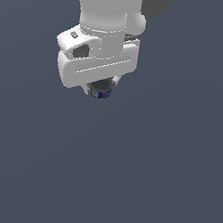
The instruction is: Pick up the object and move it to a goal position.
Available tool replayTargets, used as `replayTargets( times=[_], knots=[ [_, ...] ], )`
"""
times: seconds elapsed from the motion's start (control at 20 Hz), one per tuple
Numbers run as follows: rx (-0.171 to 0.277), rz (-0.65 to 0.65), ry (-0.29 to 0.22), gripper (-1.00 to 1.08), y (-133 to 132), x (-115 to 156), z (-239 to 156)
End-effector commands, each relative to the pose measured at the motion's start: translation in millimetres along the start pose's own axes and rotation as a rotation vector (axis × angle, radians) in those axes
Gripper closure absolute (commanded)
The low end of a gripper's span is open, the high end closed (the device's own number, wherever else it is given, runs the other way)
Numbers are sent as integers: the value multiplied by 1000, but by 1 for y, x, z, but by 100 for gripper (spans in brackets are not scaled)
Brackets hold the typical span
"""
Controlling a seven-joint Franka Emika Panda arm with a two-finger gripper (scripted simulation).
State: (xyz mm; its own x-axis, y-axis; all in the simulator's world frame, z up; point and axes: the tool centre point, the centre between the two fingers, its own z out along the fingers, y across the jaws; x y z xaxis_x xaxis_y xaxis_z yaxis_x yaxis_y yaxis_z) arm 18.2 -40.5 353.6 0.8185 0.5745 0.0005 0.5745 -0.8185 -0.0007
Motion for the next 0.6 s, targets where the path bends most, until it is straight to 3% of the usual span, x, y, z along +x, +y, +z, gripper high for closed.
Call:
replayTargets(
  times=[0.0,0.55],
  knots=[
    [0,0,0,108,4,-7,-28],
    [0,0,0,108,21,-25,-117]
  ],
)
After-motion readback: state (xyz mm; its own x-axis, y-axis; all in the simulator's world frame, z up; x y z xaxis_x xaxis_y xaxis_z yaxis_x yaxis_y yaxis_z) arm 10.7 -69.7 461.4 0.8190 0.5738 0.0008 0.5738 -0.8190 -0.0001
